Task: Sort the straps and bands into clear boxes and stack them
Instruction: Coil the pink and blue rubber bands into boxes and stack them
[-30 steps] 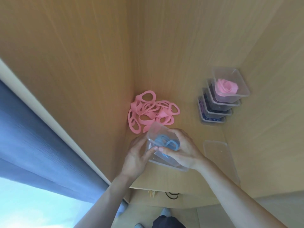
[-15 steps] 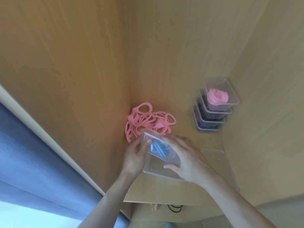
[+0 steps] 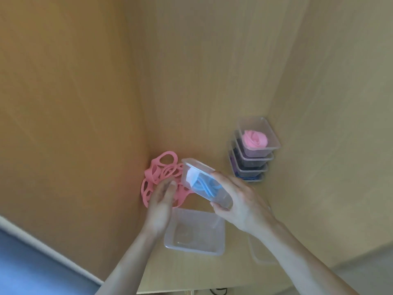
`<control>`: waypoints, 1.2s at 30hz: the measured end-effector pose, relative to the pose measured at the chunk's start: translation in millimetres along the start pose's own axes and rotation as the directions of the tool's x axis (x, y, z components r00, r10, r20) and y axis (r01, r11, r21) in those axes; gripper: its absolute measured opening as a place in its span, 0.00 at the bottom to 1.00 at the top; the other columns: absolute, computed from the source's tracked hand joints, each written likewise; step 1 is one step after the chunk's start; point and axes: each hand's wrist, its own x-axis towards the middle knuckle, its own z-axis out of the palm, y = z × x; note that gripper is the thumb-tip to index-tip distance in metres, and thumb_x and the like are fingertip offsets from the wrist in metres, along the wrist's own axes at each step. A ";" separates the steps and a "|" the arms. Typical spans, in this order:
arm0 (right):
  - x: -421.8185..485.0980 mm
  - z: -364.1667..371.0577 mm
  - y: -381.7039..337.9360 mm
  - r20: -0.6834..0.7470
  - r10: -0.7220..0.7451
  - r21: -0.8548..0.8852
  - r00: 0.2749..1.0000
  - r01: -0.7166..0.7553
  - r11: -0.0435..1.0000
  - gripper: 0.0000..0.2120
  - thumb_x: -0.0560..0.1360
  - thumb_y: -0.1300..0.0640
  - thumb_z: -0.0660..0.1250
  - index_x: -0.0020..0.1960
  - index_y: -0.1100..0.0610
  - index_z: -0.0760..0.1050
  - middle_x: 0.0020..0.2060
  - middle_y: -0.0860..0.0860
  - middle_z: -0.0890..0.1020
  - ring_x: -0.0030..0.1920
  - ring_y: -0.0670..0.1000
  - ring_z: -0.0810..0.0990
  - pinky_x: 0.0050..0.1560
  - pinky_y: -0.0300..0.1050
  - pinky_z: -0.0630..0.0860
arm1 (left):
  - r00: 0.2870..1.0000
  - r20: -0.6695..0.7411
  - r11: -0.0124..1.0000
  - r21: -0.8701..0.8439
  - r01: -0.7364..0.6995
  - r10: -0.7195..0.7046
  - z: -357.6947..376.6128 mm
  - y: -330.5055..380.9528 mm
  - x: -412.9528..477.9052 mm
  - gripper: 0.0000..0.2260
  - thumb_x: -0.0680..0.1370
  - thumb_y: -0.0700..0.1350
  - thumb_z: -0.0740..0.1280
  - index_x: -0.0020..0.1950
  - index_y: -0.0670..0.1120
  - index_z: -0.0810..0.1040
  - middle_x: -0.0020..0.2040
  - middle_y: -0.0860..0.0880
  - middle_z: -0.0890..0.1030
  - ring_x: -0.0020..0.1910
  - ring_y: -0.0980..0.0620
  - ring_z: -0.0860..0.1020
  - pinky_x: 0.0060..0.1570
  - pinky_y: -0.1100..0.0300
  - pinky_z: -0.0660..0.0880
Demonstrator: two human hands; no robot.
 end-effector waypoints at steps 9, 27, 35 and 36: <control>48.7 -43.1 39.4 -0.253 0.078 -0.130 0.964 -0.114 0.985 0.33 0.70 0.54 0.77 0.72 0.51 0.70 0.66 0.46 0.77 0.65 0.50 0.75 0.56 0.52 0.80 | 1.000 -0.015 1.000 -0.014 -0.010 0.010 9.1 -0.3 10.4 0.11 0.82 0.37 0.62 0.57 0.49 0.80 0.58 0.50 0.82 0.60 0.48 0.79 0.65 0.44 0.75; 149.2 -39.8 83.8 -0.194 0.482 -0.583 0.854 -0.495 0.644 0.24 0.75 0.56 0.71 0.69 0.59 0.68 0.65 0.56 0.74 0.67 0.58 0.72 0.63 0.52 0.70 | 0.998 0.026 0.997 0.049 -0.061 0.059 -1.3 6.5 8.4 0.14 0.78 0.28 0.61 0.53 0.44 0.81 0.53 0.44 0.84 0.56 0.45 0.80 0.56 0.51 0.76; 149.6 -28.9 79.9 -0.156 0.584 -0.525 0.797 -0.567 0.634 0.27 0.74 0.47 0.64 0.68 0.60 0.68 0.66 0.58 0.72 0.69 0.59 0.67 0.69 0.56 0.62 | 0.999 0.029 0.998 0.045 -0.044 0.042 -5.8 -3.7 4.4 0.14 0.79 0.28 0.62 0.54 0.43 0.81 0.52 0.45 0.83 0.55 0.46 0.80 0.53 0.55 0.75; 150.1 -28.4 79.8 -0.148 0.593 -0.531 0.792 -0.569 0.627 0.27 0.74 0.47 0.64 0.68 0.60 0.67 0.66 0.58 0.72 0.68 0.59 0.67 0.69 0.56 0.62 | 0.999 0.029 0.998 0.048 -0.039 0.038 -5.9 -4.8 3.8 0.14 0.79 0.28 0.62 0.55 0.43 0.81 0.52 0.44 0.83 0.55 0.47 0.80 0.53 0.55 0.75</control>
